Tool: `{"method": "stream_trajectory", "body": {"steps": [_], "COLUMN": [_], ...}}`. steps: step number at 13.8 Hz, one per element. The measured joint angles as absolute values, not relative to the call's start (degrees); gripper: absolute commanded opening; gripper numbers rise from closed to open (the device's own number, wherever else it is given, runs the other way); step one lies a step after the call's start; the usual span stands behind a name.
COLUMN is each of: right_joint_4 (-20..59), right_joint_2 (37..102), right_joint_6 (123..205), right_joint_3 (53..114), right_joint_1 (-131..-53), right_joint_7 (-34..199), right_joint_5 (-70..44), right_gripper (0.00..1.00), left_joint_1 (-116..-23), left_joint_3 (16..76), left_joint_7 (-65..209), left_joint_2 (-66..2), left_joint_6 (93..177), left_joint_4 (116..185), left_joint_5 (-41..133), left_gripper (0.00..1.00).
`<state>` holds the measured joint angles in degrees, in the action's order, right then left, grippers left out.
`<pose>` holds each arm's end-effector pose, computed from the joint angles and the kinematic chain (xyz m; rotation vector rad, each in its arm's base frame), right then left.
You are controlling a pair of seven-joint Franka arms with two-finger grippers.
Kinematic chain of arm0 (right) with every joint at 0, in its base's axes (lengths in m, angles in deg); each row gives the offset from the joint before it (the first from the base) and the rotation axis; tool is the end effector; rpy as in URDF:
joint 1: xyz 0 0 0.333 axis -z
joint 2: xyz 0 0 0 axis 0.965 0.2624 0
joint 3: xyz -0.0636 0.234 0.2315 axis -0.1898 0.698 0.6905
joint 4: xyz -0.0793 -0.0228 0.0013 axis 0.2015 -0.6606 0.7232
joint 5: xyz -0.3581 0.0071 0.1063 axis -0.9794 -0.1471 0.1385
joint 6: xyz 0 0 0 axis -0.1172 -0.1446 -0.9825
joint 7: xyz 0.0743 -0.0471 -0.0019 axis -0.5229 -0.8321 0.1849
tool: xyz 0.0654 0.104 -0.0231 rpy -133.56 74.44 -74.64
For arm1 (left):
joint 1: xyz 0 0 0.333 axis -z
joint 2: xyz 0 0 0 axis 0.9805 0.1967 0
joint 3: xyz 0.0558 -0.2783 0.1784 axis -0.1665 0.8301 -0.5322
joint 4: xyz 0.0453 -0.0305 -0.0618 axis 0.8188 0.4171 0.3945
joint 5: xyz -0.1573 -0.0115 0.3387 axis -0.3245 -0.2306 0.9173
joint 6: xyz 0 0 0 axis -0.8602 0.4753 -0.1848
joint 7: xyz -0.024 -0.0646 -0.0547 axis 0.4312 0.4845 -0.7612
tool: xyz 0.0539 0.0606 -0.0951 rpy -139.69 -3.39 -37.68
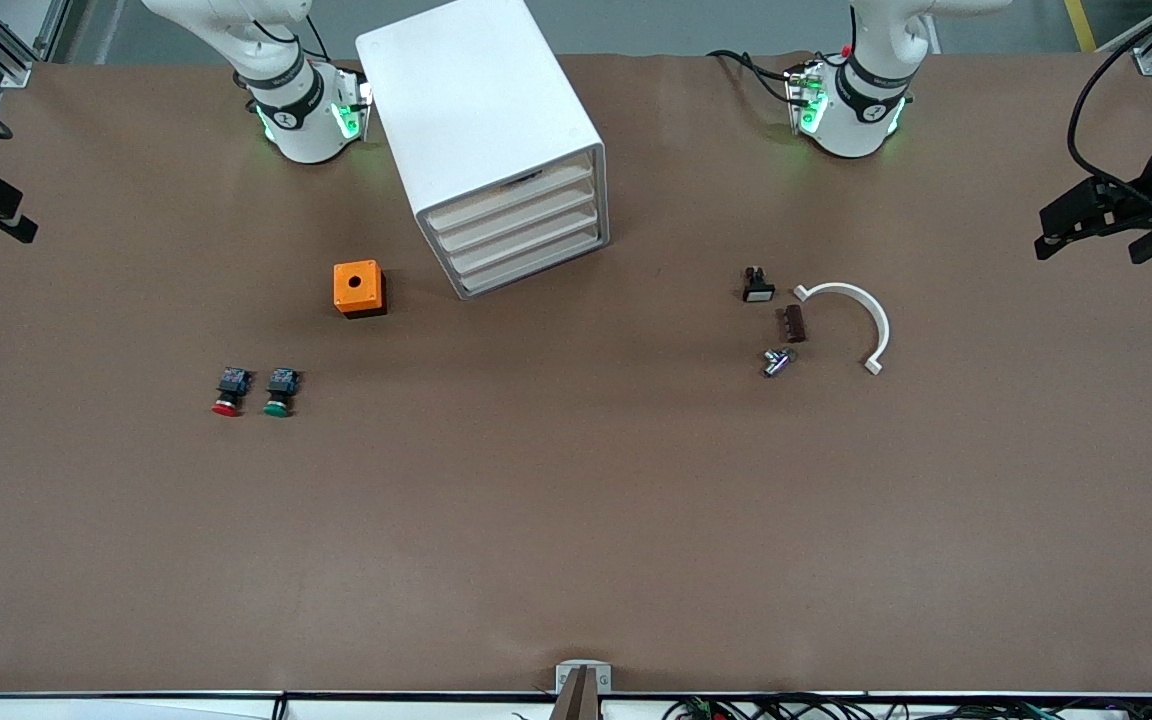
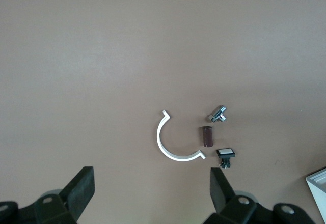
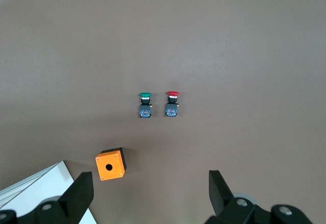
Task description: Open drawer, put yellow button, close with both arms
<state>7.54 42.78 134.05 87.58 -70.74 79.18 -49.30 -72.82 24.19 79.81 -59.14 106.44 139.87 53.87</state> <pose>0.5044 -0.0444 0.6724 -3.1229 0.0899 -0.0473 0.5245 -0.0219 0.6460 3.1254 -0.0932 0.0249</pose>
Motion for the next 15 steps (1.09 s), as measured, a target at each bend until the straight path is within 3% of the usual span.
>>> {"method": "stream_trajectory", "body": {"steps": [15], "right_joint_4": [7.71], "right_joint_2": [42.78], "right_joint_6": [132.73], "right_joint_3": [87.56], "right_joint_1": [-70.74], "right_joint_7": [79.16], "right_joint_5": [-50.29], "right_gripper": [1.00], "left_joint_1": [-79.90], "left_joint_3": [30.86], "left_joint_7": [79.81], "left_joint_2": [-58.43], "left_joint_6": [106.44], "left_joint_4": [139.51], "left_joint_5": [53.87], "left_gripper": [1.00]}}
